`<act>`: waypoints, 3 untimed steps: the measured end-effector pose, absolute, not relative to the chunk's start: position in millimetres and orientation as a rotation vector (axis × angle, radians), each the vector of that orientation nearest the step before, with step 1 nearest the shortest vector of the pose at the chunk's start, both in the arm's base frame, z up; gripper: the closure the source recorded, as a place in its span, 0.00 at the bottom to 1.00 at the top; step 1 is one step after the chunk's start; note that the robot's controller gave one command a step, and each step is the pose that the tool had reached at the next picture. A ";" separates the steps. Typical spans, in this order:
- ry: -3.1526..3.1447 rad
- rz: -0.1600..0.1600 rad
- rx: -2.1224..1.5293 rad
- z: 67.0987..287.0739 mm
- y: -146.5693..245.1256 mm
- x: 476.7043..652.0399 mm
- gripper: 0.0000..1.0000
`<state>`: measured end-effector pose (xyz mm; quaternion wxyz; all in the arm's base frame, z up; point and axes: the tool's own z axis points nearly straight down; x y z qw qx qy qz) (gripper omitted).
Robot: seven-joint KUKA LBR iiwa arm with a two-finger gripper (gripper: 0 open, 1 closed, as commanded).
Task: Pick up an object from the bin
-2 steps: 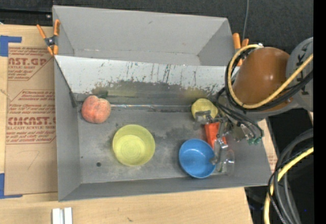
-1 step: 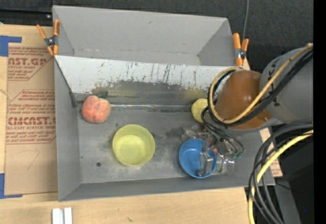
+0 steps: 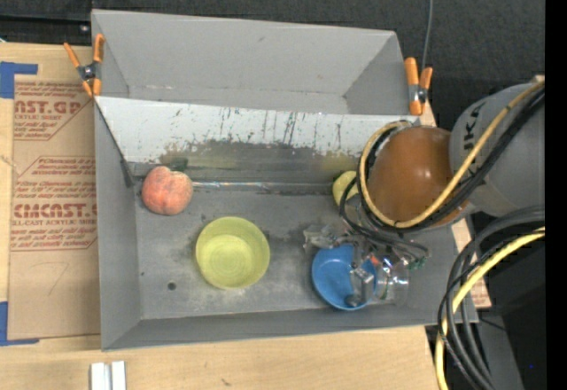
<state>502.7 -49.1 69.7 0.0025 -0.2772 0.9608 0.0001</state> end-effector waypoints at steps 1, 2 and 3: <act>3.120 0.006 -0.348 68.9 -62.0 507.4 1.00; 3.120 0.006 -0.348 68.9 -61.9 507.4 1.00; 3.123 0.007 -0.349 76.9 -61.5 506.6 1.00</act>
Offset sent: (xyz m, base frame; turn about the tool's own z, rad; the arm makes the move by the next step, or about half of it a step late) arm 0.0000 0.0000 0.0000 0.0000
